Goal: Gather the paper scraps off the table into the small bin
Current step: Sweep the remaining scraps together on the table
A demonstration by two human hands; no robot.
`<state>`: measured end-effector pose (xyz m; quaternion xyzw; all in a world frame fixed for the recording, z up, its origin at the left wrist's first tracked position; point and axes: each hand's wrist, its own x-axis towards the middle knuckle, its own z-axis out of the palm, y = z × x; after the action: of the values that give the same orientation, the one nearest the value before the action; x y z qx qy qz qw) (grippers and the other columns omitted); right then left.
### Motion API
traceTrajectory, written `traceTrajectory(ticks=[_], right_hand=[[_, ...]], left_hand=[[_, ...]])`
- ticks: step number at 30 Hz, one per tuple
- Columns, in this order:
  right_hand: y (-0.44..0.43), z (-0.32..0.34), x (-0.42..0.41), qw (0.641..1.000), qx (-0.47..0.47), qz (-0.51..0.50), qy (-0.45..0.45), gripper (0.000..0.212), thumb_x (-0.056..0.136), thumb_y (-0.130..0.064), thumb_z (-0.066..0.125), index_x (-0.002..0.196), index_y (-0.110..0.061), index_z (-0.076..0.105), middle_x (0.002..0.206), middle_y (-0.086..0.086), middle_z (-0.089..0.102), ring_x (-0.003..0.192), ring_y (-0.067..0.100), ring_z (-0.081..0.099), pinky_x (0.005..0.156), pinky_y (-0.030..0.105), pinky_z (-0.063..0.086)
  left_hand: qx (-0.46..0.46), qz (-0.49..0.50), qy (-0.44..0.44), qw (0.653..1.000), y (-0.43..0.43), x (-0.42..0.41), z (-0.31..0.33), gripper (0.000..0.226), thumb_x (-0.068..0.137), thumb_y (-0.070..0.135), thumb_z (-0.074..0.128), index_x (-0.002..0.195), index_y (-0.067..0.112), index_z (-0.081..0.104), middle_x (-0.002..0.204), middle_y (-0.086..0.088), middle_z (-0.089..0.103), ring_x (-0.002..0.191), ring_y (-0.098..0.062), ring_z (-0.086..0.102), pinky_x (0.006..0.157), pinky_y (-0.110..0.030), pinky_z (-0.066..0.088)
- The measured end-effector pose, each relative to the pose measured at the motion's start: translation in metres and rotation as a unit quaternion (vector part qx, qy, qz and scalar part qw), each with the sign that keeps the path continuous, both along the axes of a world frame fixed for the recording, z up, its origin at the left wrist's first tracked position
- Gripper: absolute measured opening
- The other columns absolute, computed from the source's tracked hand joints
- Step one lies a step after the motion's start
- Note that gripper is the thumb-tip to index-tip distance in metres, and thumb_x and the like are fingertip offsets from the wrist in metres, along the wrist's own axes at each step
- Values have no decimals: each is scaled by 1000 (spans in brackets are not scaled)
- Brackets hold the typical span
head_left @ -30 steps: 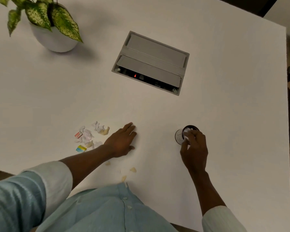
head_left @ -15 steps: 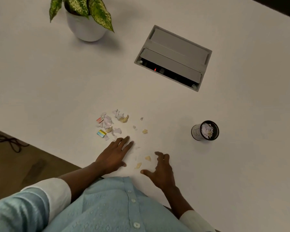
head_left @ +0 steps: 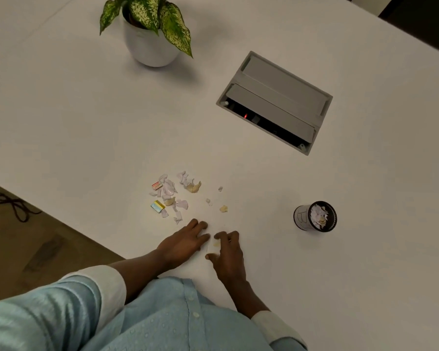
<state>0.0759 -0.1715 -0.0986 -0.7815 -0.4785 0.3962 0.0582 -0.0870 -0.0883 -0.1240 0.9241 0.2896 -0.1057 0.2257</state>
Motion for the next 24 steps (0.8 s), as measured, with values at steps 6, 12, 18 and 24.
traceTrajectory(ticks=[6,12,18,24], right_hand=[[3,-9,10,999,26,22,-12,7,92,-14,72,97,-13,69,106,-1,56,91,16,60,79,31,56],[8,-16,22,999,25,-38,-21,12,86,-8,73,86,-19,74,93,-5,66,77,6,60,65,5,38],[5,3,52,975,76,-210,13,19,76,-3,80,76,-21,73,81,-7,72,70,8,69,71,29,59],[9,50,110,901,203,-384,10,21,75,-3,84,77,-20,72,71,-5,73,63,8,70,68,28,58]], left_hand=[[75,-12,-39,996,4,-1,4,28,77,4,85,99,10,69,109,-8,64,97,-22,57,62,-30,58],[62,15,-35,997,11,4,11,28,72,-9,78,91,7,66,99,-10,65,87,-24,62,58,-34,56],[-12,88,-70,994,15,12,9,28,71,-20,62,86,3,62,96,-15,62,87,-30,57,66,-42,48],[-122,251,-193,941,21,76,42,21,79,-17,60,82,3,66,88,-10,64,78,-28,63,66,-44,53]])
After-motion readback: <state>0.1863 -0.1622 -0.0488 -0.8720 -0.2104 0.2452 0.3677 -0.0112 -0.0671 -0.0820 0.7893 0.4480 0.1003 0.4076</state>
